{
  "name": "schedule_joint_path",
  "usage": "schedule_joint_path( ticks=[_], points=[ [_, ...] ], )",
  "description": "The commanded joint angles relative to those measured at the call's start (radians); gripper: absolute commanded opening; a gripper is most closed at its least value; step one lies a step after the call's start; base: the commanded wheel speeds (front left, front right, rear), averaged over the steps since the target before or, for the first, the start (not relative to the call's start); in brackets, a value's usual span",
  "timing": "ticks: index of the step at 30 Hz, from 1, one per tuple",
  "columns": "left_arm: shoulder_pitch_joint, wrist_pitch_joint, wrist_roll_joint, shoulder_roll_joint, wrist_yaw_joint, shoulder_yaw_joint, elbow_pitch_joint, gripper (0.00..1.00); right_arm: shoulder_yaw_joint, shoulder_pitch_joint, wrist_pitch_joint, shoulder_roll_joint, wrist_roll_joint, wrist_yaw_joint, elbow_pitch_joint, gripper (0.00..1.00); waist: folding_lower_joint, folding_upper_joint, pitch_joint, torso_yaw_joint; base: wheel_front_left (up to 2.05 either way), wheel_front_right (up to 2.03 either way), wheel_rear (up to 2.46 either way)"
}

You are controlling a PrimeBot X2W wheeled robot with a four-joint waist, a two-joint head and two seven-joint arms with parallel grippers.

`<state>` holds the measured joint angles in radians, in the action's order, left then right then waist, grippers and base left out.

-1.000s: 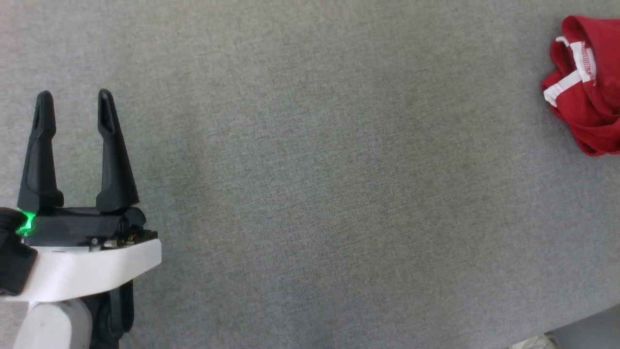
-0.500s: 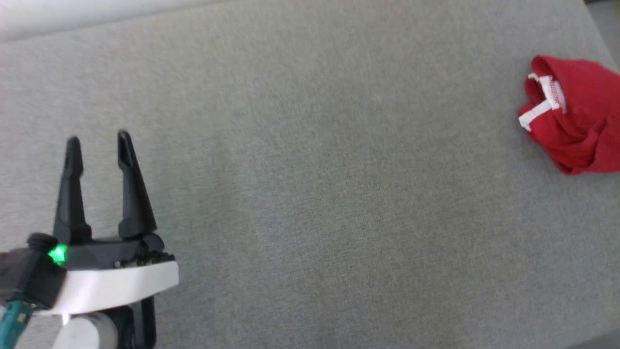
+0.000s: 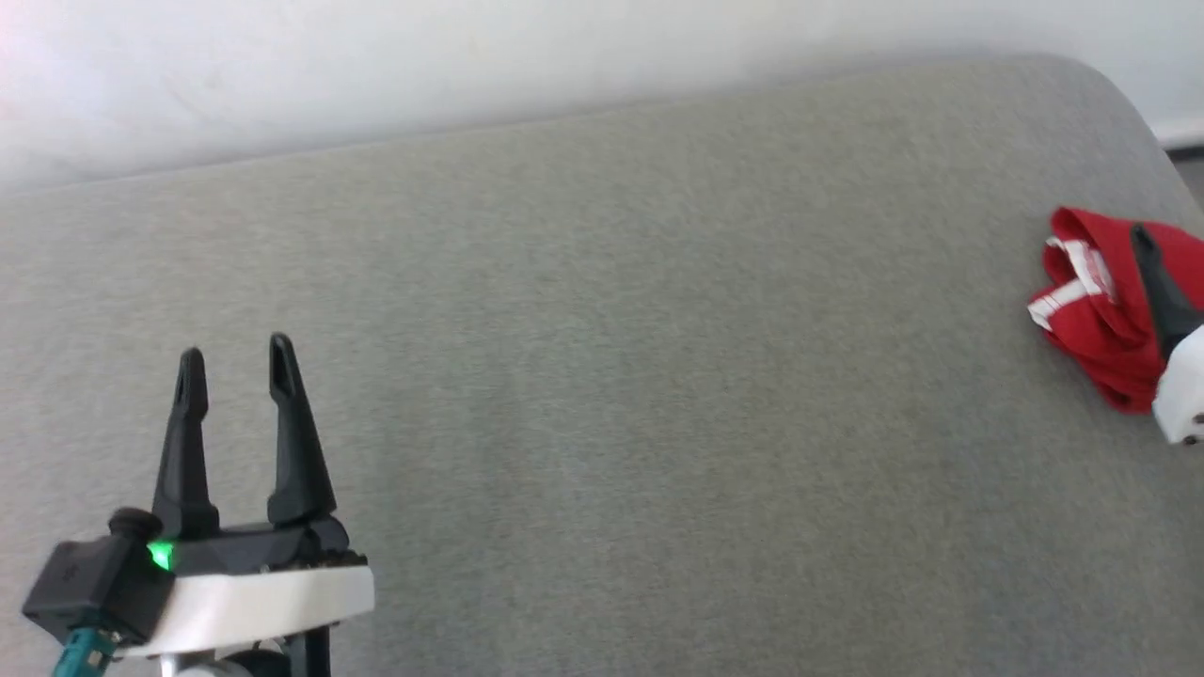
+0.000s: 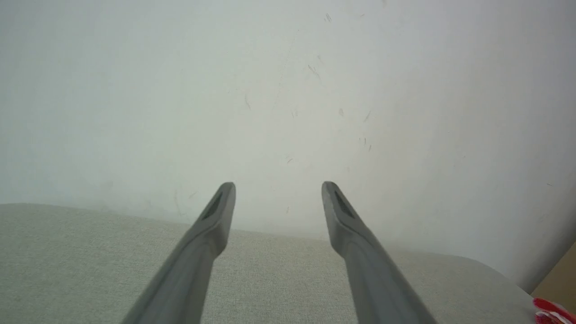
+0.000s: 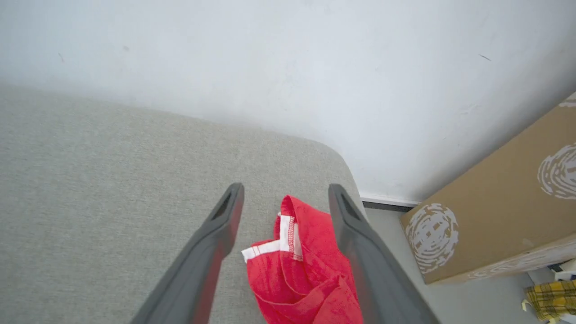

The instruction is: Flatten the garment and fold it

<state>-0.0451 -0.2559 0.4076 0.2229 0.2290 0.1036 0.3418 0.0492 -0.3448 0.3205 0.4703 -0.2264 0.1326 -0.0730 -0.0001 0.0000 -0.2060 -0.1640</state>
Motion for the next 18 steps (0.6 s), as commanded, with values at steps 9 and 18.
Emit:
schedule_joint_path(
  ticks=[9, 18],
  points=[
    [-0.07, -0.006, -0.055, -0.009, -0.02, 0.01, -0.023, 1.0, 0.109, 0.195, -0.094, -0.286, 0.154, -0.002, 0.228, 1.0, 0.0001, 0.0, 0.135, 0.095, 0.0, 0.0, 0.0],
    [-0.121, -0.006, -0.099, -0.038, -0.039, 0.016, -0.077, 1.0, 0.106, 0.37, -0.244, -0.407, 0.266, -0.002, 0.257, 1.0, 0.0001, 0.0, 0.181, 0.124, 0.0, 0.0, 0.0]
  ],
)
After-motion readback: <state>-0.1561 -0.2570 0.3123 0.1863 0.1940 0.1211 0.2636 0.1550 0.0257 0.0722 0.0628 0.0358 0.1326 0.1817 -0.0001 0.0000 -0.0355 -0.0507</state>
